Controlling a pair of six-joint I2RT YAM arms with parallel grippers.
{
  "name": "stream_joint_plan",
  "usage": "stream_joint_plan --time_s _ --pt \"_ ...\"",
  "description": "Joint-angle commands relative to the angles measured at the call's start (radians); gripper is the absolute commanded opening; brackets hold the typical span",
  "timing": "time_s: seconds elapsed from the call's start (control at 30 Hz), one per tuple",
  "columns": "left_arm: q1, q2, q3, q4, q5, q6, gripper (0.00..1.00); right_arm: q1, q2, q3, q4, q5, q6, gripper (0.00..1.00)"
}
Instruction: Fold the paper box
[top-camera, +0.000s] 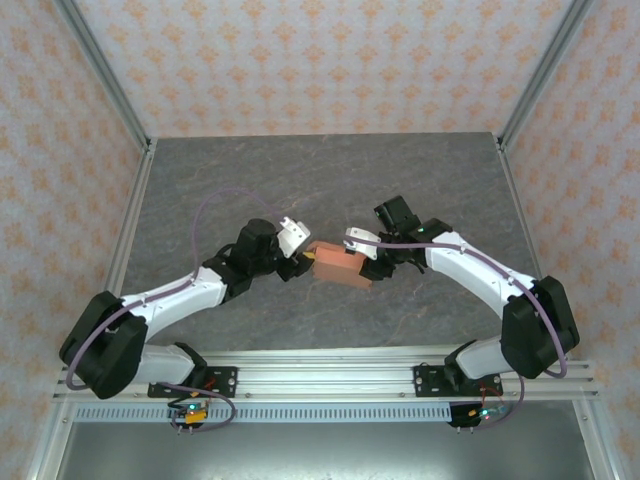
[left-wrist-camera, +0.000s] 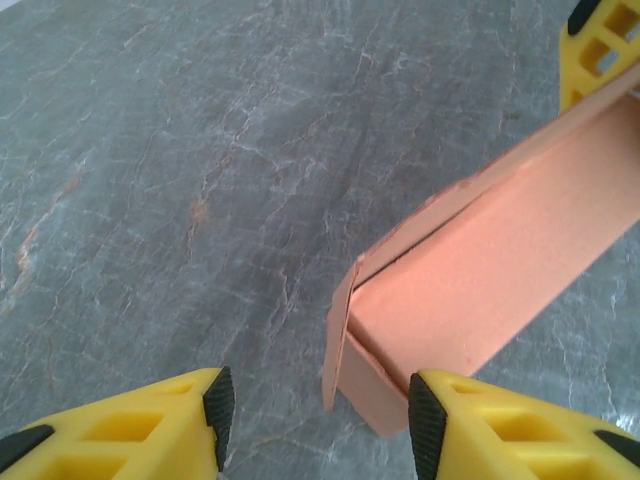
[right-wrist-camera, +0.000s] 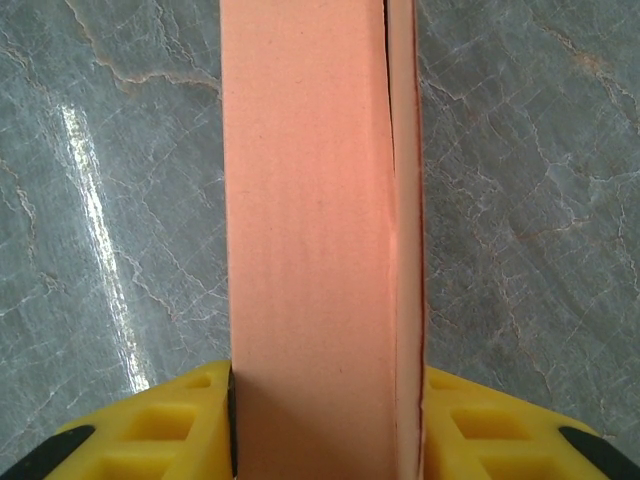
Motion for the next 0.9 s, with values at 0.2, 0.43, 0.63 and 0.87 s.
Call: stream_joint_plan --time_s 0.2,0.43,0.63,0.87 --pt "-0.026 0.053 0.087 0.035 0.024 -0.039 0.34 0.001 0.026 -0.017 -0.019 0.014 0.02 0.39" --pt "-0.028 0.086 0.128 0.01 0.075 -0.053 0.05 -0.001 0.047 -0.005 -0.029 0.023 0.045 0.36" --pt "-0.031 0.068 0.121 -0.017 0.077 -0.049 0.03 0.0 0.048 -0.006 -0.017 0.022 0.056 0.36" --pt "-0.063 0.073 0.145 0.015 0.043 -0.212 0.03 0.006 0.04 -0.032 0.023 0.053 0.067 0.34"
